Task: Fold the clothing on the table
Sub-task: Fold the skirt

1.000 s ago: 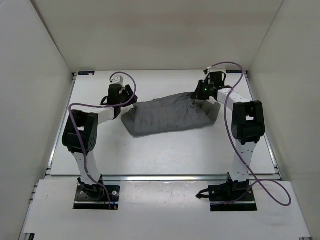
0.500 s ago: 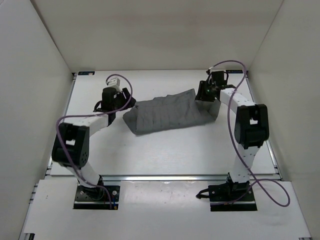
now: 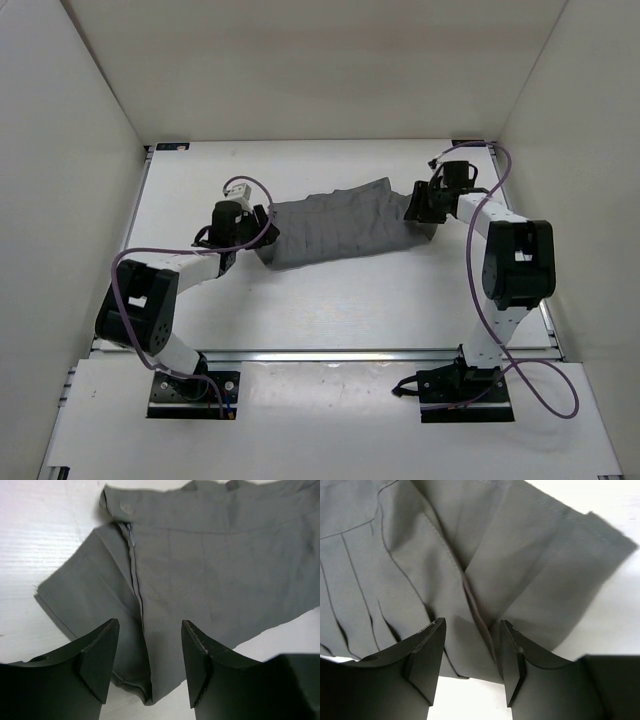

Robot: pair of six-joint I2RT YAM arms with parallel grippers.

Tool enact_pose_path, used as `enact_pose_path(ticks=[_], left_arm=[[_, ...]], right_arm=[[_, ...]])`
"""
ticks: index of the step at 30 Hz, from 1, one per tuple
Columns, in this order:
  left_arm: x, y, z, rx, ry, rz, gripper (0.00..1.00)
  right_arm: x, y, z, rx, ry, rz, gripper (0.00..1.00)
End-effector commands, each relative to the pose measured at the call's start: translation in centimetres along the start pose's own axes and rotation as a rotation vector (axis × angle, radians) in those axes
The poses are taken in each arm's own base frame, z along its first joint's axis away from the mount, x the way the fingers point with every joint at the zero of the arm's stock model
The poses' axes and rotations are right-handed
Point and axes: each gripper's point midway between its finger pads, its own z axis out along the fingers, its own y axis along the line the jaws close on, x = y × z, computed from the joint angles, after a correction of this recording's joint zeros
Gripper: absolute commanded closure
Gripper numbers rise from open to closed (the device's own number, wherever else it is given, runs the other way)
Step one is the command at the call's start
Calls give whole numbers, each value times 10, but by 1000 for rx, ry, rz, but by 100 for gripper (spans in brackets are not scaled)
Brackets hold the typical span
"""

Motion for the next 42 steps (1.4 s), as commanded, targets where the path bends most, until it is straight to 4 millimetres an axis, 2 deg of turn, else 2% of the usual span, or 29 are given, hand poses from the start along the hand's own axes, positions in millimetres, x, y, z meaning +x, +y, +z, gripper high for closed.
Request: enact_pose_path(ticks=[1,4,5,7,8,9,10,14,15,20,22,24,26,29,32,35,36,39,42], left_arm=[[6,-6,7,17,22,-5,38],[18,0,11,-7,61,-8,38],[20,1,11,-6,63,-10,38],[25,4,11,-9,70,-23,39],[27,4,11,-11,72,-25,39],[27,6,10,-17,70,-24,39],[28,7,9,-19,72,-26,39],[39,15,8,-44,100,-26,41],[38,11,8,-29,101,-25,40],[50,15,8,-41,124,-26,40],[47,16,8,-47,121,-24,40],[52,15,8,-47,128,-19,40],[53,14,6,-38,119,-24,39],[50,12,4,-26,110,-28,37],[38,8,-3,-28,75,-34,38],[24,5,-10,-25,45,-39,37],[21,6,-12,-27,38,-42,38],[18,15,-20,-60,18,-56,38],[22,30,-25,-106,16,-75,37]], right_arm=[[-5,10,6,-53,-9,-26,56],[6,9,10,-60,30,-11,59],[13,6,12,-60,46,3,65],[18,6,9,-66,48,16,83],[21,7,7,-70,47,25,100],[31,7,9,-71,62,42,100],[29,6,4,-61,48,47,100],[43,6,-7,-50,46,125,100],[46,-2,-10,-37,38,150,100],[57,-16,-15,59,92,165,100],[58,-23,-18,93,100,183,100],[55,-23,-22,70,75,190,99],[49,-19,-27,47,32,179,89],[36,-6,-36,18,-32,130,84],[24,5,-50,-7,-84,102,73],[16,9,-63,-12,-130,96,71],[14,9,-69,-6,-148,101,70],[13,-8,-80,48,-183,155,68],[25,-22,-83,66,-176,210,67]])
